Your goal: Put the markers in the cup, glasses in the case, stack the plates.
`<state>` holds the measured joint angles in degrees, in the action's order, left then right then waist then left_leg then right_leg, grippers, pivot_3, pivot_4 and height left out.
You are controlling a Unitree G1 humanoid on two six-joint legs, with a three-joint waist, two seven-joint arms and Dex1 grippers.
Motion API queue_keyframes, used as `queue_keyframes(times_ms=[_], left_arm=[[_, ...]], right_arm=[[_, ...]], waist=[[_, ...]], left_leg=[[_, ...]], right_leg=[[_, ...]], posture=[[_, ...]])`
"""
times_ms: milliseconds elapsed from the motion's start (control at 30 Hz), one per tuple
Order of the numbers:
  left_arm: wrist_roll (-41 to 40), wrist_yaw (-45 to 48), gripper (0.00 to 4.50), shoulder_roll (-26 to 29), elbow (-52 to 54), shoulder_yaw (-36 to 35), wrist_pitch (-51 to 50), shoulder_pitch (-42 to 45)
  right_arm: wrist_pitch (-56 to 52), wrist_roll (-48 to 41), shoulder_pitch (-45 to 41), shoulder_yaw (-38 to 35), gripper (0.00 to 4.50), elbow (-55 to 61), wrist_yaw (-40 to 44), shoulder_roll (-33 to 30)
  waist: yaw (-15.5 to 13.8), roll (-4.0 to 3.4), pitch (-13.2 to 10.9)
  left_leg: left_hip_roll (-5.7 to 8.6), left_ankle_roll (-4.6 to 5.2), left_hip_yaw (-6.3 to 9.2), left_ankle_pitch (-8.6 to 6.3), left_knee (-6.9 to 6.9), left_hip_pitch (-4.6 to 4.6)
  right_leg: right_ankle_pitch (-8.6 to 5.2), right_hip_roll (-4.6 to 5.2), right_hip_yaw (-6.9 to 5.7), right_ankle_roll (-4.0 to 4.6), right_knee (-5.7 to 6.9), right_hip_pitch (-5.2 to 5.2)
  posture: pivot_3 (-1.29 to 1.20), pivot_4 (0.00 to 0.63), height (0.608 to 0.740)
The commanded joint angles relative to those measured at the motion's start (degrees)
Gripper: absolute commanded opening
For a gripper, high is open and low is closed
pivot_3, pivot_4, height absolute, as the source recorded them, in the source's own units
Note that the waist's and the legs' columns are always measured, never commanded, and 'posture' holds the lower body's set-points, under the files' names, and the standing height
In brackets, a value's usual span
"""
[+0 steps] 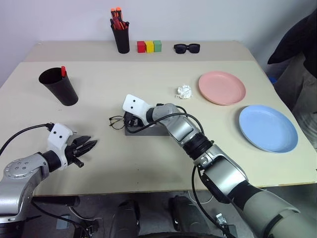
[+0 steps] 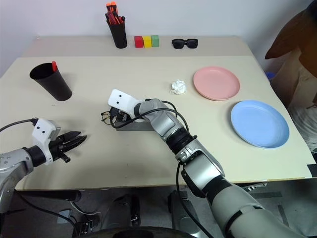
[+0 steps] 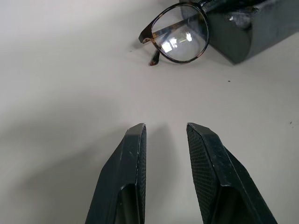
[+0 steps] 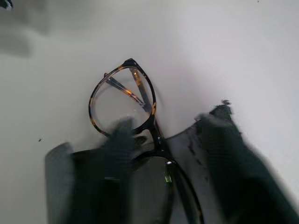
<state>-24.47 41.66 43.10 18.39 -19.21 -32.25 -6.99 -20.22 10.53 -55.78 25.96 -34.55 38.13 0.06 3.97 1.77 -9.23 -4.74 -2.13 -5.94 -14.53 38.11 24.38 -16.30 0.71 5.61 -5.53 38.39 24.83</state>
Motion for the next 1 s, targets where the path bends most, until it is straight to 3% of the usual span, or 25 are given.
queue_keyframes(times_ms=[33, 533, 633, 800, 1000], left_arm=[[-0.68, -0.04, 1.35, 0.20, 1.45, -1.37, 0.21, 0.13], [-0.58, -0.11, 1.35, 0.03, 1.59, -1.04, 0.28, 0.00], [-0.59, -0.08, 1.35, 0.10, 1.55, -1.17, 0.22, -0.16], [-0.57, -0.02, 1.35, 0.15, 1.25, -1.09, 0.26, 0.07], [-0.54, -0.04, 1.35, -0.01, 1.08, -0.68, 0.27, 0.39]], right_arm=[[-0.25, 1.13, -0.87, -0.38, 0.09, -0.72, -0.85, -0.23], [1.75, 1.95, -0.87, -0.63, 0.03, 4.15, 1.12, -1.31], [0.44, 1.70, -1.26, -0.56, 0.86, 6.61, 2.69, -1.72], [-0.81, 2.29, -2.07, -0.18, 3.35, 7.99, 3.12, -1.27], [-0.29, 3.04, -3.21, 0.09, 3.35, 4.35, 2.19, -0.12]], waist=[[0.09, -0.01, -0.01], [0.13, -0.01, -0.01], [0.13, -0.01, -0.01], [0.14, -0.01, -0.01], [0.17, -0.01, -0.01]], left_leg=[[0.00, 0.00, 0.00, 0.00, 0.00, 0.01], [0.00, 0.00, 0.00, 0.00, -0.03, 0.01], [0.00, 0.00, 0.00, 0.00, -0.04, 0.02], [0.00, 0.00, 0.00, 0.00, -0.06, 0.02], [0.00, 0.00, -0.01, 0.00, -0.06, 0.02]], right_leg=[[0.00, 0.01, 0.00, 0.00, 0.00, 0.01], [0.00, 0.01, 0.00, 0.00, 0.00, 0.03], [0.00, 0.00, 0.00, 0.00, 0.00, 0.04], [0.00, 0.00, 0.00, 0.00, 0.00, 0.06], [0.00, 0.00, 0.00, 0.00, 0.00, 0.07]], posture=[[0.00, 0.150, 0.722], [0.00, 0.150, 0.722], [0.00, 0.150, 0.722], [0.00, 0.150, 0.722], [0.00, 0.150, 0.722]])
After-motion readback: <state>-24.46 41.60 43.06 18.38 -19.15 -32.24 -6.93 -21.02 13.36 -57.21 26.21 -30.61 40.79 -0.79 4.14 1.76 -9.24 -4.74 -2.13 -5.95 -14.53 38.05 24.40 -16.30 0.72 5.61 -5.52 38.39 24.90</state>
